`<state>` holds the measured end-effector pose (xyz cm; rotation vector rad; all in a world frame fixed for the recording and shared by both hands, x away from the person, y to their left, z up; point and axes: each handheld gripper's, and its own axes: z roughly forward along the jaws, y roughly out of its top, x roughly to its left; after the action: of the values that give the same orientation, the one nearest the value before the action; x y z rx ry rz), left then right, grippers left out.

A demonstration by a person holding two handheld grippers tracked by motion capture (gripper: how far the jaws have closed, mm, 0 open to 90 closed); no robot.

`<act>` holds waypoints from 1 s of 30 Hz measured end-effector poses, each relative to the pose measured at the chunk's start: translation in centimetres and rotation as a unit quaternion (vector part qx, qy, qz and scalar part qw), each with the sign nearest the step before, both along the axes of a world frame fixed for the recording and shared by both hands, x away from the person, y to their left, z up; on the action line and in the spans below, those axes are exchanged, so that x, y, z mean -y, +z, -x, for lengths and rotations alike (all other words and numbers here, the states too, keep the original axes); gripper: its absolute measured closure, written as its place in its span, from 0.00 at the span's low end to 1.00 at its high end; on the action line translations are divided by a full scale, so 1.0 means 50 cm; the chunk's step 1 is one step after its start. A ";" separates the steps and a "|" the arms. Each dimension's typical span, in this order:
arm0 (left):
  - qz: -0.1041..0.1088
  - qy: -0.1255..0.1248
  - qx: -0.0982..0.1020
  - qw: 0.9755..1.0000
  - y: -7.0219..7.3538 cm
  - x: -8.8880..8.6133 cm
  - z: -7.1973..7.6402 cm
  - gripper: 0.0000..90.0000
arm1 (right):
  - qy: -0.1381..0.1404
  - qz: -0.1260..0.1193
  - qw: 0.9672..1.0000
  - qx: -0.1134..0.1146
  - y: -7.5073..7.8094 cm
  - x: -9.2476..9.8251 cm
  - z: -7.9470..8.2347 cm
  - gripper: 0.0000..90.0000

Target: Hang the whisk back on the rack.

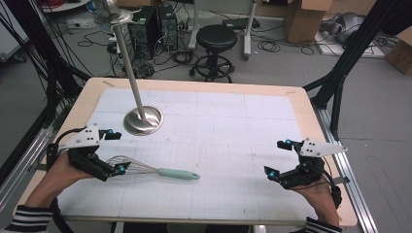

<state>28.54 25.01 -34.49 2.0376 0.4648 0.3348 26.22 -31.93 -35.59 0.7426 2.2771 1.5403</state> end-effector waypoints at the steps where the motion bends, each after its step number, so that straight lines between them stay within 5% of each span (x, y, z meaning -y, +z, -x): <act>1: 0.000 0.000 0.000 1.000 0.000 0.000 0.000 0.02 | 0.001 0.000 1.000 -0.002 0.000 0.000 0.001 0.01; 8: -0.040 -0.050 -0.010 0.998 0.017 0.041 -0.023 0.02 | 0.006 0.003 1.000 -0.001 0.000 -0.006 0.000 0.01; 11: -0.077 -0.079 -0.020 0.994 0.025 0.072 -0.033 0.02 | 0.007 0.001 1.000 0.000 -0.001 -0.008 -0.001 0.01; 19: -0.112 -0.108 -0.029 0.987 0.035 0.119 -0.045 0.02 | 0.010 0.002 1.000 -0.002 -0.001 -0.012 -0.003 0.01; 22: -0.136 -0.124 -0.028 0.982 0.031 0.144 -0.052 0.02 | 0.009 -0.002 1.000 0.000 0.000 -0.010 -0.002 0.01; 23: -0.136 -0.124 -0.028 0.982 0.031 0.144 -0.052 0.02 | 0.009 -0.002 1.000 0.000 0.000 -0.010 -0.002 0.01; 24: -0.153 -0.135 -0.020 0.979 0.027 0.158 -0.054 0.02 | 0.009 -0.001 1.000 0.001 0.001 -0.009 -0.001 0.01; 27: -0.165 -0.143 -0.014 0.976 0.023 0.171 -0.056 0.02 | 0.010 -0.002 1.000 0.000 0.001 -0.011 -0.001 0.01; 28: -0.177 -0.151 -0.009 0.972 0.019 0.183 -0.060 0.02 | 0.011 -0.002 1.000 0.000 0.001 -0.011 -0.001 0.01; 30: -0.186 -0.157 -0.010 0.970 0.015 0.194 -0.062 0.02 | 0.012 -0.001 1.000 -0.002 0.000 -0.013 -0.002 0.01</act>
<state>31.62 15.33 -33.74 2.4380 0.0867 0.2200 26.30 -31.28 -35.57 0.7205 2.2961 1.5523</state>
